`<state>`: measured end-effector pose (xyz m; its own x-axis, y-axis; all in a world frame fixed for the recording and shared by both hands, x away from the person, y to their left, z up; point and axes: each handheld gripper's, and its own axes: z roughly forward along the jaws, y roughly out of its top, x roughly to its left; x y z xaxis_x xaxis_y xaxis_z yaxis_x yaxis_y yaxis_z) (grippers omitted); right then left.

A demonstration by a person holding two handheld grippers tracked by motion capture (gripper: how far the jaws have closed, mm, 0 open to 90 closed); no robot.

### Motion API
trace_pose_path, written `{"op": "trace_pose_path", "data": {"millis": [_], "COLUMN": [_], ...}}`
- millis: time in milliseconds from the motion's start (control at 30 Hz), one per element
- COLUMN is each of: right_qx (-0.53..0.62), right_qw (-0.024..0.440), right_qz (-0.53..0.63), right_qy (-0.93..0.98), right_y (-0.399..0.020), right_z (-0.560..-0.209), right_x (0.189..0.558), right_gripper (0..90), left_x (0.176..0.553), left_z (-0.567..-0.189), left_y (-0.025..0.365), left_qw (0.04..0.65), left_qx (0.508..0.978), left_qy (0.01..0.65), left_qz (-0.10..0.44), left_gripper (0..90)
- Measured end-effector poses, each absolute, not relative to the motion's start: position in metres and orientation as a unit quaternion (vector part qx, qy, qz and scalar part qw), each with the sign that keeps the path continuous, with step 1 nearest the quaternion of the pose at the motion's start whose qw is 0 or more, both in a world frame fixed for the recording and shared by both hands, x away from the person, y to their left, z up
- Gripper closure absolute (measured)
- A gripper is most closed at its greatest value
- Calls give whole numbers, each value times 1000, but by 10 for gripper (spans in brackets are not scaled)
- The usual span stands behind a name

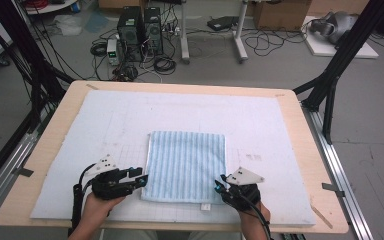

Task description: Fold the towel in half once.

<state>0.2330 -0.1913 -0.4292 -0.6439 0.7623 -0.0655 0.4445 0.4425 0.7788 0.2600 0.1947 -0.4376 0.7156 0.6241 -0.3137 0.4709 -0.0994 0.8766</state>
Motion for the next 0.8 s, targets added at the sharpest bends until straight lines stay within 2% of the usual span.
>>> {"op": "trace_pose_path", "data": {"millis": [233,400,667,800], "right_qx": [374,361,378,383], "right_qw": [183,179,203,212], "right_qz": [358,367,375,378], "right_qy": [836,839,822,816], "right_y": [-195,-195,-195,-195], "right_z": [-445,-437,-428,-425], "right_x": [233,238,288,316], "right_gripper": [701,629,620,642], "left_x": [273,292,335,360], "left_z": [-436,-432,-423,-422], "left_y": [200,198,188,181], "left_qw": [575,571,552,541], "left_qx": [724,724,731,737], "left_qy": [371,369,381,383], "left_qz": [94,117,123,130], "left_gripper": [538,546,561,619]}}
